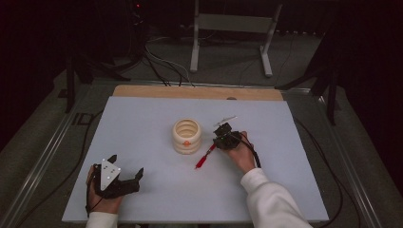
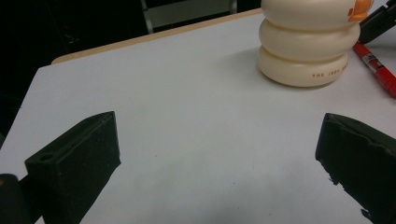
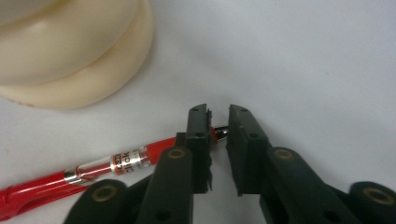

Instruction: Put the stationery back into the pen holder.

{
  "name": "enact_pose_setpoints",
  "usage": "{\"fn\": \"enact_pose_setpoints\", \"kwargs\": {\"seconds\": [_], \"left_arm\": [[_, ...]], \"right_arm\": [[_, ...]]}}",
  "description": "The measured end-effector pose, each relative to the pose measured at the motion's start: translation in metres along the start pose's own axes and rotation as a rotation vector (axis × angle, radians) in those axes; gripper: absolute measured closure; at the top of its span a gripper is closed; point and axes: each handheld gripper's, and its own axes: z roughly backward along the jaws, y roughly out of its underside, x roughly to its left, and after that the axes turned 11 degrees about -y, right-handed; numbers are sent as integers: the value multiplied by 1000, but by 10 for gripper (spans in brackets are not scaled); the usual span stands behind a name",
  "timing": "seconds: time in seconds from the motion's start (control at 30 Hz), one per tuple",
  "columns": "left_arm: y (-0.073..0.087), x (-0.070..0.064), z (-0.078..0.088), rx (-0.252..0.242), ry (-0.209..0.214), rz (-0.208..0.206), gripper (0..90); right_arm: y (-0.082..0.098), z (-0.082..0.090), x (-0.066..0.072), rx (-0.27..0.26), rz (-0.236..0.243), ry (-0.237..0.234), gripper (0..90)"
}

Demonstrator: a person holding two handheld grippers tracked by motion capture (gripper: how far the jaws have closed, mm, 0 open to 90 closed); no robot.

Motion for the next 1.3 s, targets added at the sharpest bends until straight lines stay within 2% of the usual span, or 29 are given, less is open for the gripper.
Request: {"fn": "enact_pose_setpoints", "kwargs": {"seconds": [0.1,0.2,0.4,0.67,0.77,0.87,1.0,1.1,1.17,1.2,1.23,1.3], "left_arm": [[0,0,0,0,1,-2,5],[0,0,0,0,0,-1,5],[0,0,0,0,1,-2,4],[0,0,0,1,1,2,5],[0,0,0,1,1,-1,5],[0,0,0,1,0,0,5],[0,0,-1,2,1,-2,5],[0,-1,-1,2,2,-4,5],[0,-1,-1,2,1,-5,5],[0,-1,-1,1,1,-4,5],[0,-1,0,1,0,-4,4],[0,-1,0,1,0,-4,5]], "right_arm": [[-1,0,-3,1,-46,-1,722],[-1,0,-7,-8,-106,-26,693],[-3,-2,-11,-34,-201,-64,672],[-7,-7,-8,-32,-253,-75,668],[-9,-11,-4,-22,-276,-61,647],[-10,-15,-2,-10,-288,-60,634],[-13,-17,3,4,-266,-31,650],[-17,-20,10,34,-235,13,704],[-17,-20,10,34,-235,13,704],[-19,-21,13,45,-224,28,719],[-20,-22,16,61,-207,61,802],[-20,-22,16,62,-203,64,807]]}}
